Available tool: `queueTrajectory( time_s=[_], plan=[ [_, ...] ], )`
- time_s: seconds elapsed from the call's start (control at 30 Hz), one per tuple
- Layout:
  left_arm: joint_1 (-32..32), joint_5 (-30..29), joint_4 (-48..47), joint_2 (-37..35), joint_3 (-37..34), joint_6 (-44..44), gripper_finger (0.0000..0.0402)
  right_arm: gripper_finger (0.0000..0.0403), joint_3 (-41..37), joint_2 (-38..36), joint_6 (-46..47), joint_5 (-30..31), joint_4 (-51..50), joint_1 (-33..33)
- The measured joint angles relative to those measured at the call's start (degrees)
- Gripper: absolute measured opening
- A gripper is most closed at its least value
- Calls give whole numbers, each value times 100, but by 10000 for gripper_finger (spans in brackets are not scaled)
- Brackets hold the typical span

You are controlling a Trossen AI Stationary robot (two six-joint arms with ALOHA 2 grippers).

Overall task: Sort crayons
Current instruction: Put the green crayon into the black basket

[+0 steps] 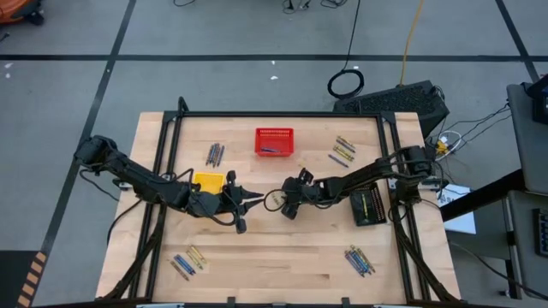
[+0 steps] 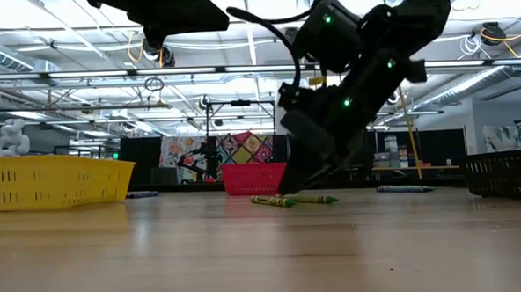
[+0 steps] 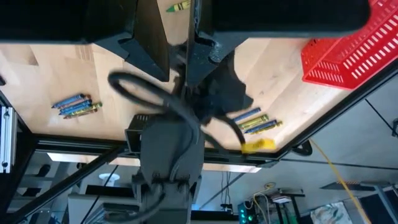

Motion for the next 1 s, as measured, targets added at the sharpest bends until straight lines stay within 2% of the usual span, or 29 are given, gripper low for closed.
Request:
queueTrajectory(
  time_s=[0.27, 0.63, 0.73, 0.93, 1.0],
  plan=[
    [0, 0, -20, 0, 2, 3, 58, 171, 0, -651, -338, 86, -828, 0],
    [0, 0, -26, 0, 2, -1, 58, 166, -509, -264, -151, 128, -378, 31],
    [0, 0, -22, 0, 2, 3, 58, 137, -602, -227, -108, 149, -350, 35],
    [0, 0, -31, 0, 2, 3, 58, 29, -949, -218, -164, -128, -287, 66],
    [0, 2, -42, 0, 2, 2, 58, 10, -987, -251, -79, -61, -341, 153]
  ],
)
